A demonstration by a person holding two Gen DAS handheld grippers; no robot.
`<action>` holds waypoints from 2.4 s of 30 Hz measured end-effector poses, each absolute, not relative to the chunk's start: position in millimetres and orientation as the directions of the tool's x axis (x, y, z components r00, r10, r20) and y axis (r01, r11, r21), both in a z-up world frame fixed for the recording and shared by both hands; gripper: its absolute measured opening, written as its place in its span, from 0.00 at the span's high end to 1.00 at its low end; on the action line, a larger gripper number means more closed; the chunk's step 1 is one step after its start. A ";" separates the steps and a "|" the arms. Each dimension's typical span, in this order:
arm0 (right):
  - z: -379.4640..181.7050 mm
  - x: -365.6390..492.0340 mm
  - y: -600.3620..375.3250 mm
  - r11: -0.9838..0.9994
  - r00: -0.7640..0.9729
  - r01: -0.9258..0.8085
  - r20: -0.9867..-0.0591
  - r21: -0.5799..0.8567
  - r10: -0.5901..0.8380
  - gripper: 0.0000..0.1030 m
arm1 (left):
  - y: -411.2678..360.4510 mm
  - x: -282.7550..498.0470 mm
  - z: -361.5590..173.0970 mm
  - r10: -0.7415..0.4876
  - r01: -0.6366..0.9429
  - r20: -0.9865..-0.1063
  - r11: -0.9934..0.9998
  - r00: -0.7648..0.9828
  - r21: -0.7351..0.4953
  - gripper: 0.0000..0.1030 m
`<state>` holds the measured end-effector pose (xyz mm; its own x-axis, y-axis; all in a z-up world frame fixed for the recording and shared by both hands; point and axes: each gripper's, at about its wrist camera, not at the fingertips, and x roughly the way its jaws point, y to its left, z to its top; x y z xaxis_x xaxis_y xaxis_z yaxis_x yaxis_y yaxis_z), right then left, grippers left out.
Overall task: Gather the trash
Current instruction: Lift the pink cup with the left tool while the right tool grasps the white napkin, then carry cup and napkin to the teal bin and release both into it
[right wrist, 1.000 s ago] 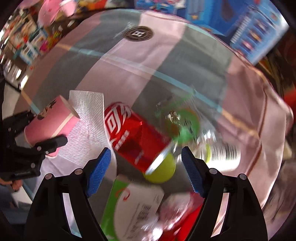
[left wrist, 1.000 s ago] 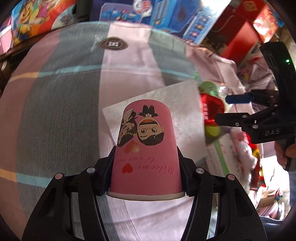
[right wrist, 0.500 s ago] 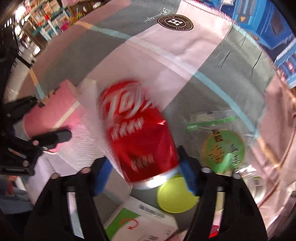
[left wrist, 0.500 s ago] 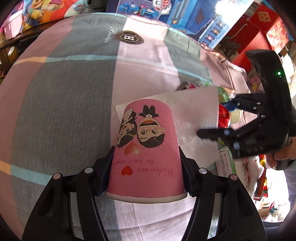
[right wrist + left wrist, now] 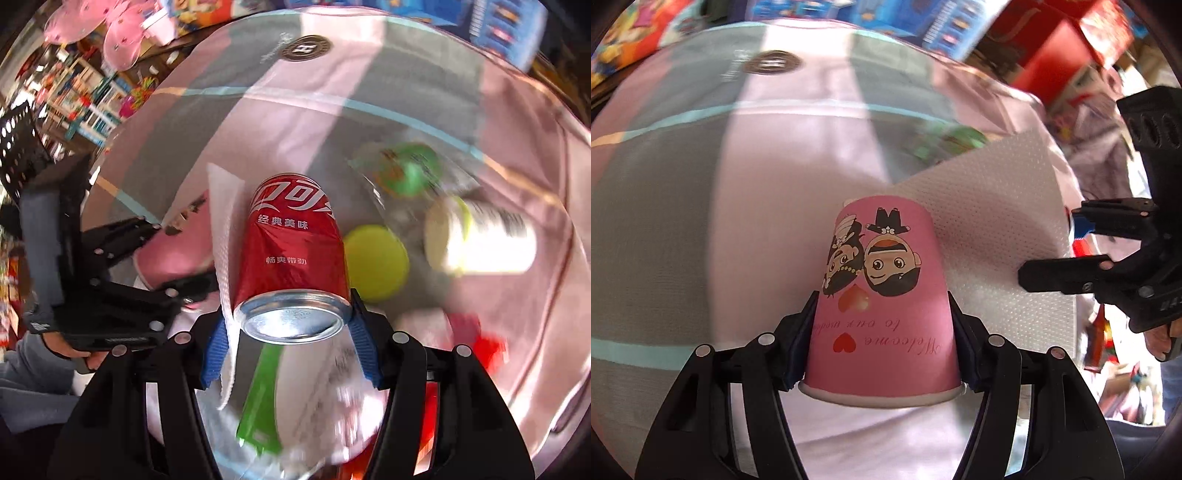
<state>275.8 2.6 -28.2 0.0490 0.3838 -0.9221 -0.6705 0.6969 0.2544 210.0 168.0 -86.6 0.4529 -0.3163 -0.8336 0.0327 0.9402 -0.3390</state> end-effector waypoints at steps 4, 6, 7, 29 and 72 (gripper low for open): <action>-20.2 260.5 -25.3 0.743 0.063 -0.609 -0.917 0.278 0.394 0.45 | 143.3 202.4 -86.3 -0.368 0.094 -0.825 0.926 0.429 -0.365 0.38; -20.9 255.1 -39.3 0.773 0.091 -0.575 -0.919 0.267 0.384 0.44 | 136.5 199.5 -84.3 -0.374 0.111 -0.822 0.925 0.428 -0.363 0.39; -23.8 252.1 -47.0 0.790 0.094 -0.550 -0.920 0.271 0.381 0.42 | 133.3 198.0 -83.4 -0.375 0.121 -0.822 0.926 0.428 -0.359 0.39; -33.5 214.4 -18.6 0.799 0.171 -0.544 -0.898 0.256 0.405 0.98 | 146.4 160.4 -73.0 -0.276 0.046 -0.839 0.956 0.468 -0.289 0.41; -22.6 78.1 -547.4 0.850 0.640 0.222 -0.729 0.477 0.242 0.98 | -351.3 143.1 -33.2 -0.422 0.744 -0.881 0.655 0.215 -0.132 0.41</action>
